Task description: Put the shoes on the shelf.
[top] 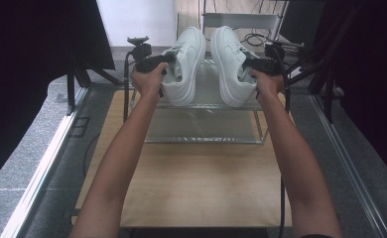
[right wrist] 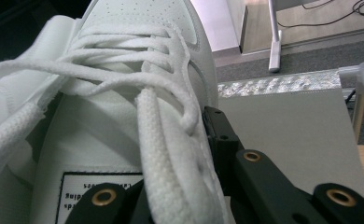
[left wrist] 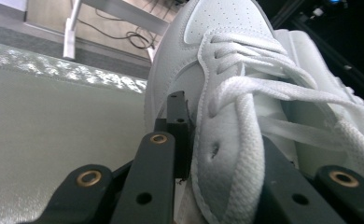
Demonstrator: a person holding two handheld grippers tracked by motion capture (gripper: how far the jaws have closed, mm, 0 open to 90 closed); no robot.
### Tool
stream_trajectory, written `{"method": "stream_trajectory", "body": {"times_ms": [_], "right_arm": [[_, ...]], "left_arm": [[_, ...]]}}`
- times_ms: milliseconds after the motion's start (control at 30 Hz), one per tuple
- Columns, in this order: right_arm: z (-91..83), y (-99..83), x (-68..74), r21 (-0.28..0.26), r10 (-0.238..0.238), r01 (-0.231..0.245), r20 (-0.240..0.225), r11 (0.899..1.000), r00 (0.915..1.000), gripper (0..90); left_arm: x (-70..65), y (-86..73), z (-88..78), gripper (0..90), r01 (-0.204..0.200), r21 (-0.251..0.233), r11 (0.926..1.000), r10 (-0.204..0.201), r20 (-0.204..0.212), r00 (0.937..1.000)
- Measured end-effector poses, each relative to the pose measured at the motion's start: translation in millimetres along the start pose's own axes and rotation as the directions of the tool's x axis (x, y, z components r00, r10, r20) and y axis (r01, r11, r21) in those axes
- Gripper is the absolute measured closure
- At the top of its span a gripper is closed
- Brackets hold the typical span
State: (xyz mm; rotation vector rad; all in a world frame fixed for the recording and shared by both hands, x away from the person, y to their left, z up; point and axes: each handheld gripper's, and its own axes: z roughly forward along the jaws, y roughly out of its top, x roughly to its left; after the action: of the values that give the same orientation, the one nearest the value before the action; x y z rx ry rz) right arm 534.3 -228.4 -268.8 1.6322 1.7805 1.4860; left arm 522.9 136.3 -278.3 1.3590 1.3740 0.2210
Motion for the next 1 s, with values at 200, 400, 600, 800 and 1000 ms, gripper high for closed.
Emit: {"method": "stream_trajectory", "body": {"times_ms": [200, 400, 600, 800, 1000], "right_arm": [[18.1, -4.9, -1.2, 0.022, 0.002, -0.002, 0.025, 1.0, 0.9997, 85.8], [34.1, -4.1, 3.6, 0.059, -0.04, 0.035, 0.096, 0.998, 0.9945, 83.6], [48.7, -6.9, 7.3, 0.091, -0.046, 0.034, 0.133, 0.995, 0.99, 75.0], [48.7, -9.5, 23.2, 0.077, -0.123, 0.114, 0.124, 0.991, 0.9846, 56.1], [26.2, -2.6, 28.4, -0.004, -0.161, 0.162, 0.098, 0.987, 0.9822, 46.2]], "left_arm": [[5.8, -5.0, 17.3, 80.9, 0.038, 0.031, 0.9988, -0.037, -0.041, 0.9985], [7.5, -3.8, 23.4, 80.1, 0.052, 0.041, 0.9978, -0.049, -0.08, 0.9956], [10.4, -4.0, 32.6, 74.5, 0.066, 0.055, 0.9963, -0.062, -0.071, 0.9955], [9.0, -11.8, 39.8, 63.0, 0.053, 0.034, 0.998, -0.053, -0.014, 0.9985], [0.8, -1.6, 22.8, 53.7, 0.06, 0.002, 0.9982, -0.06, 0.067, 0.9959]]}}
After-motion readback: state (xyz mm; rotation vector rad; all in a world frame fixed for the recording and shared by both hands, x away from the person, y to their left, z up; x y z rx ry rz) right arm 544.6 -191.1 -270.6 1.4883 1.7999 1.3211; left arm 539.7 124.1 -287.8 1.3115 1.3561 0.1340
